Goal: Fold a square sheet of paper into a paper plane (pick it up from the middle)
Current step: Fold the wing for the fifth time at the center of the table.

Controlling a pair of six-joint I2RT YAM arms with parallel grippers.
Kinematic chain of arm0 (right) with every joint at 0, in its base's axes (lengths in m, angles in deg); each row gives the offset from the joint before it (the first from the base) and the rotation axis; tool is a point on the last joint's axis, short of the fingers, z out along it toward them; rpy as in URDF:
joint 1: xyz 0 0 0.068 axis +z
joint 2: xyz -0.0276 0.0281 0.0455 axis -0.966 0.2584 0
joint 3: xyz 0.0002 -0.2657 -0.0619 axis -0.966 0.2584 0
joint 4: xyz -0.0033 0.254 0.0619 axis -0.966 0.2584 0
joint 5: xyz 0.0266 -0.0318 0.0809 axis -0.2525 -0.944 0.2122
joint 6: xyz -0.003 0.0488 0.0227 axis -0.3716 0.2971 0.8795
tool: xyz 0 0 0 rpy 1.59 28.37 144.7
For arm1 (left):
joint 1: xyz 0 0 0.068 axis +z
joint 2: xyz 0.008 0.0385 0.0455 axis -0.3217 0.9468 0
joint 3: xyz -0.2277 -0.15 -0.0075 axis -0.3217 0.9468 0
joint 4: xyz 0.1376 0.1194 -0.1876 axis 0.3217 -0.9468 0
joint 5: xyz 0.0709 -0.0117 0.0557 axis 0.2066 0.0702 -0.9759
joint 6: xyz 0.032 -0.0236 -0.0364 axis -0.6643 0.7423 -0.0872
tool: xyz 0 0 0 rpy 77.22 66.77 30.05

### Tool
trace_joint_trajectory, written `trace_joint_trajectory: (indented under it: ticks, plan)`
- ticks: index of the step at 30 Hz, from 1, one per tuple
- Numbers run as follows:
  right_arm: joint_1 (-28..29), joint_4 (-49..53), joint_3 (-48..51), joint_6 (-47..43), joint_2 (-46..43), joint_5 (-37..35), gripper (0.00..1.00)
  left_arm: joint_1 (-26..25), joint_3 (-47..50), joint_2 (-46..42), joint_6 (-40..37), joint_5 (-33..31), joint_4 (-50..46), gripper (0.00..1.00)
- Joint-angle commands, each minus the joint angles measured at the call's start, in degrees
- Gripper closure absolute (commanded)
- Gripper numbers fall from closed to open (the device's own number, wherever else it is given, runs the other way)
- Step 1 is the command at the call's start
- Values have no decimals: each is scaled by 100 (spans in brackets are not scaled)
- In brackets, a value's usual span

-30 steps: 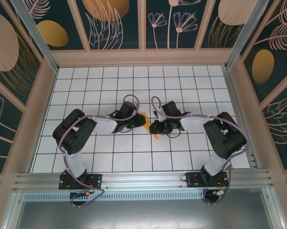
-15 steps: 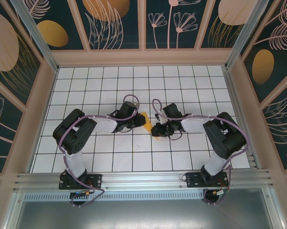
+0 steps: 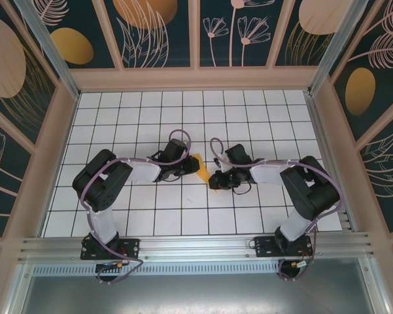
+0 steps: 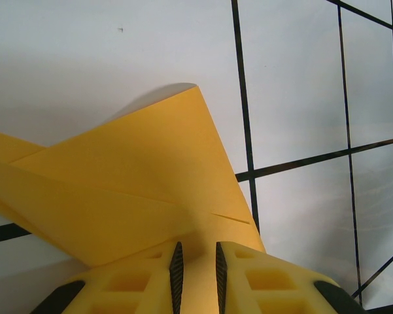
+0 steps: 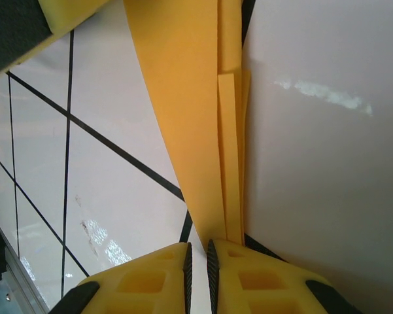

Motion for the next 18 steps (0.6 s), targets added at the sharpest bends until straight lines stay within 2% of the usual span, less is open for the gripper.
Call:
trace_joint_trajectory:
  ticks: [1,10,14,18]
  plan:
    - [-34,633,360,53,-175,-84,81,30,45,508,-97,-598,-438,75]
    - [-34,701,570,311,-684,-165,81,27,36,512,-99,-578,-431,75]
    - [1,924,178,393,-1236,-453,79,24,37,499,-103,-557,-429,75]
    - [36,887,-211,393,-1156,-539,77,27,35,500,-100,-561,-421,75]
